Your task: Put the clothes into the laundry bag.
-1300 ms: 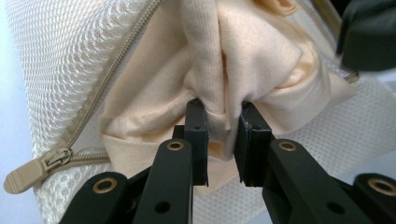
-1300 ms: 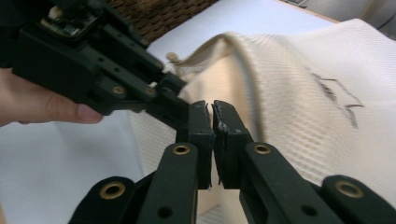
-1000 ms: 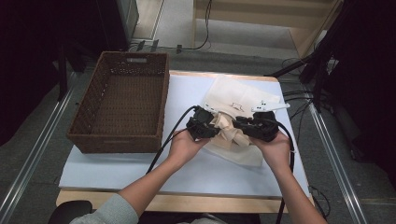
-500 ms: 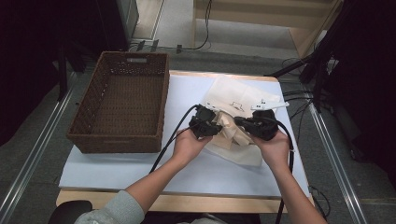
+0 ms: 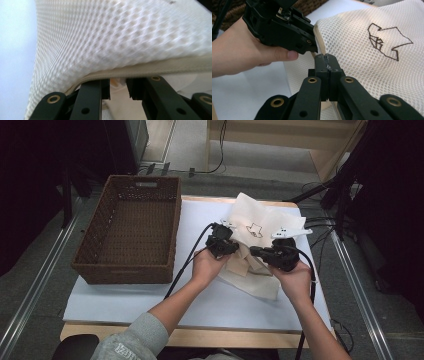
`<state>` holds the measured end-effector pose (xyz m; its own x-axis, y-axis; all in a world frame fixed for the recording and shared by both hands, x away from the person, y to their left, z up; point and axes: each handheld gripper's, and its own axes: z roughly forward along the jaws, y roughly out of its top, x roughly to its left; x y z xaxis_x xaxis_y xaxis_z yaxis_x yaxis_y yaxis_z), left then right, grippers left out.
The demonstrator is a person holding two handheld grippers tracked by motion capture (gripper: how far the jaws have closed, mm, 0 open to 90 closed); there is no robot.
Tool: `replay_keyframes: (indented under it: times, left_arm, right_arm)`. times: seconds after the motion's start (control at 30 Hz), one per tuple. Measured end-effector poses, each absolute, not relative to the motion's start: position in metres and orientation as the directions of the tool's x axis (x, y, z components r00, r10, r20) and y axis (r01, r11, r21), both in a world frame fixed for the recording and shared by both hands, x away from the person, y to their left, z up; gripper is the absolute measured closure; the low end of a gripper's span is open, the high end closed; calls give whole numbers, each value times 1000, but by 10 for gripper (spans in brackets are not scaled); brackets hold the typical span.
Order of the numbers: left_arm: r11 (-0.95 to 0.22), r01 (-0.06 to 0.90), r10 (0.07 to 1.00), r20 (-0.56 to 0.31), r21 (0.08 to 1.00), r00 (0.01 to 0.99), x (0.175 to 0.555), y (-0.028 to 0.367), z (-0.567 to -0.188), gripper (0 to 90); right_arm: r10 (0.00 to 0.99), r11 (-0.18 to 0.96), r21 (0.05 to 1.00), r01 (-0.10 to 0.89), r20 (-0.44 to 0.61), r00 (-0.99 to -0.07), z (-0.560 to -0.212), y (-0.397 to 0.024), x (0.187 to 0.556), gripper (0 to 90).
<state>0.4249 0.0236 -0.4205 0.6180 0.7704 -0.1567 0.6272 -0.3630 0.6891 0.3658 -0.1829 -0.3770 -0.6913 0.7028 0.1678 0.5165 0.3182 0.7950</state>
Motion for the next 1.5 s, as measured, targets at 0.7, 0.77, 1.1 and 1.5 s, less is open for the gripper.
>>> replay_keyframes:
  times: [0.7, 0.77, 1.1, 1.5]
  left_arm:
    - [-435, 597, 711, -150, 674, 687, 378, 54, -416, 398]
    - [-434, 616, 714, -167, 658, 681, 378, 54, -423, 394]
    - [-450, 664, 733, -177, 598, 657, 382, 41, -459, 384]
    - [-492, 600, 693, -133, 630, 709, 385, 22, -464, 791]
  right_arm:
    - [704, 337, 784, 521, 158, -693, -382, -181, 367, 900]
    - [703, 339, 783, 522, 158, -693, -382, -181, 367, 900]
    - [704, 334, 784, 524, 162, -691, -381, -182, 367, 900]
    - [704, 332, 786, 522, 162, -692, -381, -183, 367, 900]
